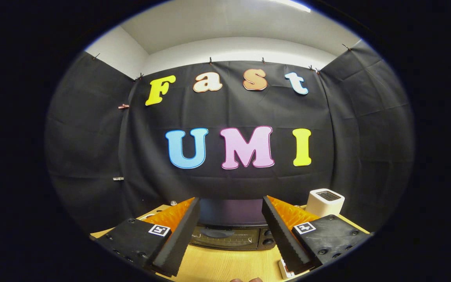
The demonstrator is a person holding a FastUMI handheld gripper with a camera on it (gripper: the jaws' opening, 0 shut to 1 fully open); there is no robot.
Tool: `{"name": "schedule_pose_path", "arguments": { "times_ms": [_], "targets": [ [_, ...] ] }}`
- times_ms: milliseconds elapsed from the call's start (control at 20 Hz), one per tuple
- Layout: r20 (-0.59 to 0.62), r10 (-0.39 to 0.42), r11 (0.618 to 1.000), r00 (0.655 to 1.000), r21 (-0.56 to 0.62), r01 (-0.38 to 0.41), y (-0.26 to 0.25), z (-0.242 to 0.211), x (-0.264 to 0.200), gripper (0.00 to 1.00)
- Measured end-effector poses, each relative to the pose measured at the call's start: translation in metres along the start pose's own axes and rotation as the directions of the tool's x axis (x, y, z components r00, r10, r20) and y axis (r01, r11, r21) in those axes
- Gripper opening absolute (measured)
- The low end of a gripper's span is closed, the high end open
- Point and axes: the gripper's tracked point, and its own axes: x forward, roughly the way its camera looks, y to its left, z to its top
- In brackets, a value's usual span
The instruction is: Open the toaster oven, put the food inside, and close the toaster oven door.
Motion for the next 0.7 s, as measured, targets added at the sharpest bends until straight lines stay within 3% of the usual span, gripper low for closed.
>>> {"name": "schedule_pose_path", "arguments": {
  "times_ms": [450, 700],
  "targets": [
    [-0.129, -0.024, 0.998, 0.991, -0.066, 0.016, 0.018, -0.061, 0.063, 0.98],
    [-0.194, -0.077, 0.993, 0.978, -0.102, 0.057, 0.022, -0.105, 0.106, 0.98]
  ]
}}
